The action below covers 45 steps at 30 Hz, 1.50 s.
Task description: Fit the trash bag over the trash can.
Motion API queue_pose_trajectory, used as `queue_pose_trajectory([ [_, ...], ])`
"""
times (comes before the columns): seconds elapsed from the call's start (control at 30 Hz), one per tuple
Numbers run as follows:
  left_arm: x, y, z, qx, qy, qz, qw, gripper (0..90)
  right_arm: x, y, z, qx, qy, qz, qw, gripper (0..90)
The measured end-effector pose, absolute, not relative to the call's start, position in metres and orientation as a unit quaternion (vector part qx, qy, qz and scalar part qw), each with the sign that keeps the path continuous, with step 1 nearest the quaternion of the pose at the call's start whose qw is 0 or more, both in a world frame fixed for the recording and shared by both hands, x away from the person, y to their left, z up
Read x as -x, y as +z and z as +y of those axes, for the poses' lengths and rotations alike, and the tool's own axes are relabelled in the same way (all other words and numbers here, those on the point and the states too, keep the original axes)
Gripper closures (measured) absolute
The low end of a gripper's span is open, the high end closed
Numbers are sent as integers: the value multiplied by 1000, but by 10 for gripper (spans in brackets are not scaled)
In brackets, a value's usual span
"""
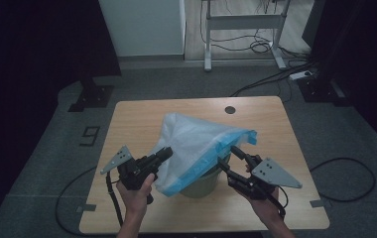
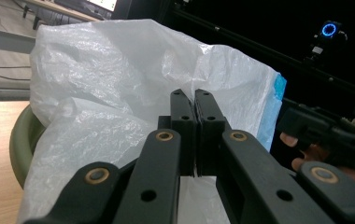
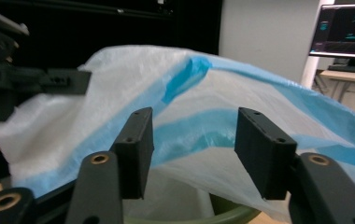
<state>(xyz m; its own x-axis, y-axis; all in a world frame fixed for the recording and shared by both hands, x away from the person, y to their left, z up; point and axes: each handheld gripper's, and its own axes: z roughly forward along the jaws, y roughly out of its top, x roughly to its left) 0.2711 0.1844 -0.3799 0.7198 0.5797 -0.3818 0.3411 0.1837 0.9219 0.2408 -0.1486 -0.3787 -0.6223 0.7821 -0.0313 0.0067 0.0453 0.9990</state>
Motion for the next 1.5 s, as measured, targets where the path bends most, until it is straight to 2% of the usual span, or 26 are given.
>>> queue_pose_trajectory([
  [0.17, -272, -380, 187, -631, 87, 365, 679, 880, -238, -388, -153, -324, 621, 641, 312, 426],
  [0.3, -271, -381, 185, -630, 86, 365, 680, 881, -240, -392, -153, -333, 622, 644, 295, 426],
  [0.53, -272, -382, 183, -633, 85, 364, 678, 881, -245, -390, -138, -332, 622, 650, 284, 436],
  [0.63, -271, -382, 184, -633, 87, 364, 678, 881, -251, -389, -135, -352, 625, 642, 272, 535],
  [0.67, -271, -382, 184, -633, 87, 364, 678, 882, -251, -389, -135, -352, 625, 642, 272, 535],
  [0.77, -271, -382, 184, -632, 88, 364, 678, 883, -255, -388, -134, -349, 631, 642, 260, 720],
  [0.8, -271, -382, 185, -632, 88, 365, 678, 884, -255, -387, -133, -343, 634, 641, 263, 832],
  [0.83, -272, -382, 185, -631, 89, 365, 679, 884, -255, -387, -133, -343, 634, 641, 263, 832],
  [0.9, -272, -380, 186, -628, 89, 366, 681, 885, -255, -386, -134, -338, 640, 640, 259, 888],
  [1.5, -285, -367, 208, -585, 76, 385, 710, 892, -260, -391, -179, -339, 631, 649, 256, 890],
])
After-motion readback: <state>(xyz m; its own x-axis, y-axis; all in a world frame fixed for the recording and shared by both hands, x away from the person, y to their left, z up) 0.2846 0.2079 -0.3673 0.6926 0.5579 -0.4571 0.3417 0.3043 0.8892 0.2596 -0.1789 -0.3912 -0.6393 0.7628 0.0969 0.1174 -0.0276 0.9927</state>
